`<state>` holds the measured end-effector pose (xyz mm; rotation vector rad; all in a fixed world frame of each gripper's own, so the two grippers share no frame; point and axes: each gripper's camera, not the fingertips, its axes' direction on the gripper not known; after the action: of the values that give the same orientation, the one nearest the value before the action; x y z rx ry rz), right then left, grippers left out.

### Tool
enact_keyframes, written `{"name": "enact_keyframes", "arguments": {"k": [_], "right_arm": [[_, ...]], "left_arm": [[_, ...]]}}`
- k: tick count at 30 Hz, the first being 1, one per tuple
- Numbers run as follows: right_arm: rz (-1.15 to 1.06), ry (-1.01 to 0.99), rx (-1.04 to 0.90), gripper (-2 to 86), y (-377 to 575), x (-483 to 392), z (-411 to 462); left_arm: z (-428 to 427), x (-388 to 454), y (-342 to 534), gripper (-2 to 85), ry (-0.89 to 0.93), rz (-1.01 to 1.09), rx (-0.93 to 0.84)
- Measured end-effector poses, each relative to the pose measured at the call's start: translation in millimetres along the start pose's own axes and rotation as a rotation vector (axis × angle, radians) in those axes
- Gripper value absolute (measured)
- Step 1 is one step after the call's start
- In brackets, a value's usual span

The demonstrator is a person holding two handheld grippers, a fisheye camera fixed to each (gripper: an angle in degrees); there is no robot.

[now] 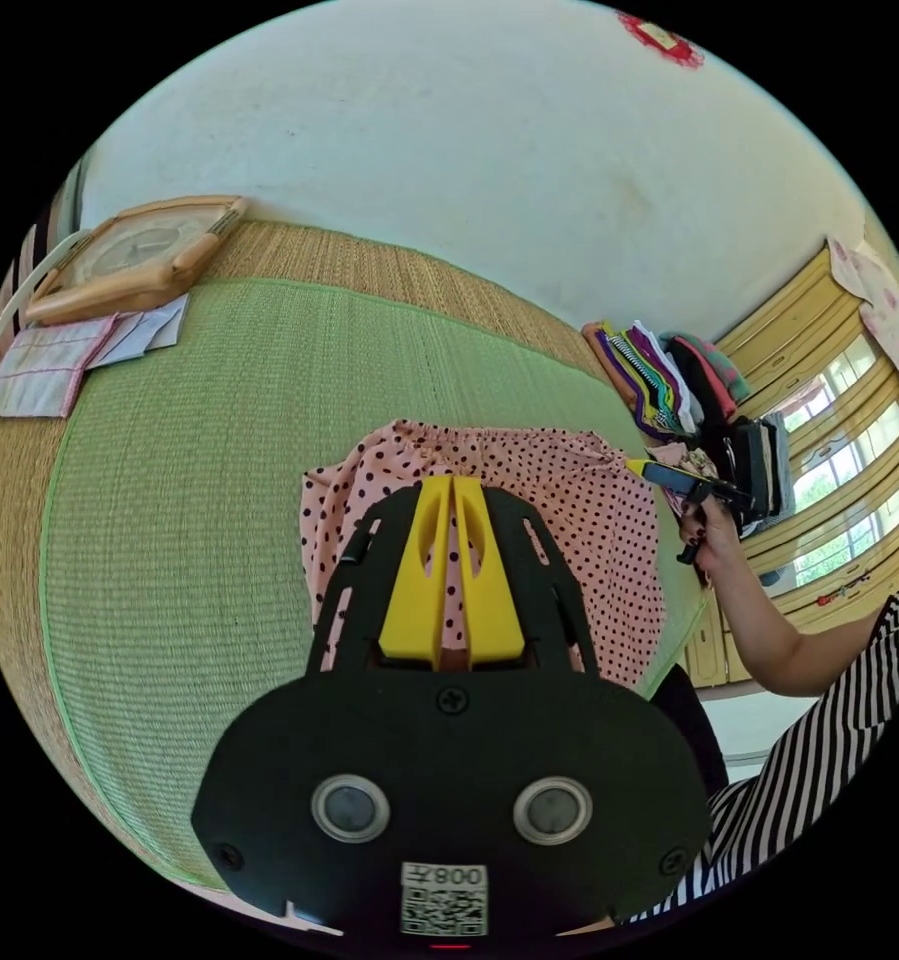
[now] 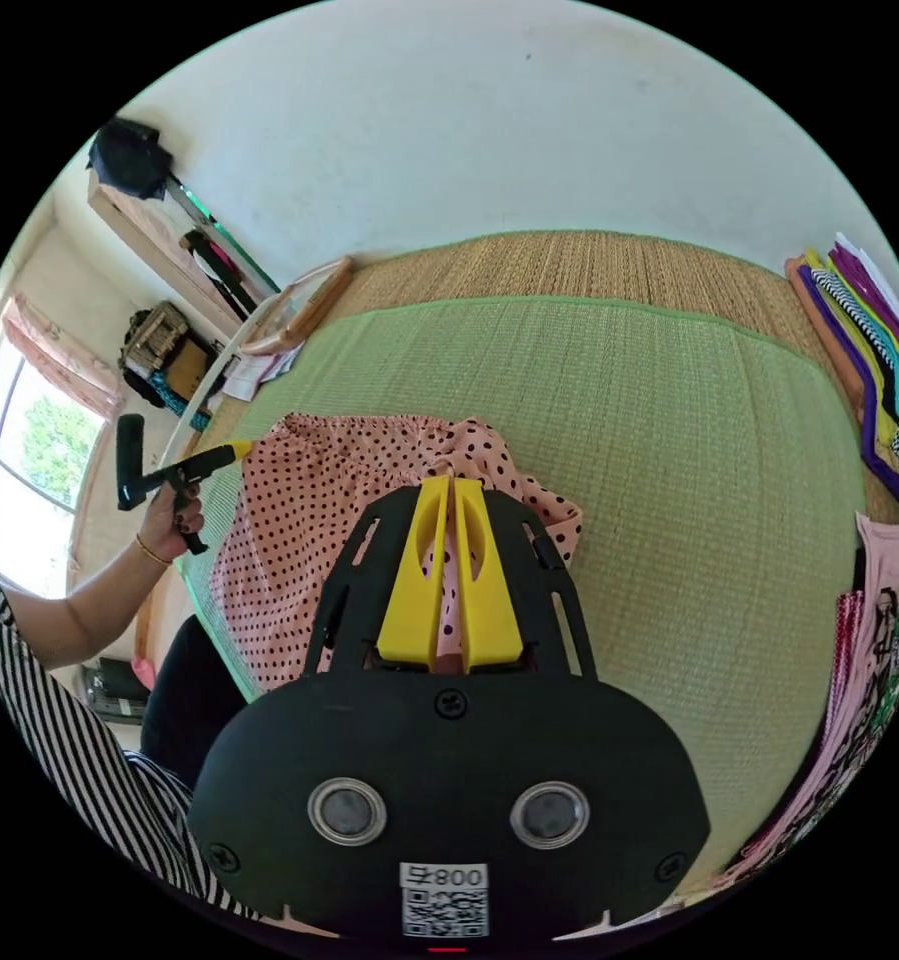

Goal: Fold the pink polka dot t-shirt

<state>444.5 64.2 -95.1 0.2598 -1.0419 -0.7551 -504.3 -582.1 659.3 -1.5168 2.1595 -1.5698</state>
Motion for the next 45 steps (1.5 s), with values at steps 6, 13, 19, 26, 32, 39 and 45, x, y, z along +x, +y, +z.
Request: {"name": "enact_keyframes", "arguments": {"k": [6,13,19,26,32,39,45], "right_arm": [[0.15,-0.264,0.062,0.2,-6,60,-21],[0.287,-0.344,0.019,0.5,-9,107,-12],[0.317,-0.315,-0.029,1.8,-15,118,-1],[0.141,-0.143,-0.004,5.5,-12,73,-25],[-0.066,0.179,-0.09,5.4,-21,17,6],[-0.043,0.179,-0.092,0.0,-28,22,12],[0.073,0.089,-0.121,0.7,-35,54,18]], "left_arm": [[-23,-21,-12,0.2,0.021,-0.055,0.076],[-25,-52,-24,0.1,0.008,-0.128,0.09],[-10,-77,-38,0.1,-0.008,-0.188,0.039],[-13,-89,-43,0.2,-0.017,-0.172,0.007],[-24,-99,-40,0.2,-0.004,-0.189,0.007],[-45,-108,-43,0.2,0.008,-0.17,0.043],[-40,-123,-42,0.3,-0.044,-0.178,0.013]]}}
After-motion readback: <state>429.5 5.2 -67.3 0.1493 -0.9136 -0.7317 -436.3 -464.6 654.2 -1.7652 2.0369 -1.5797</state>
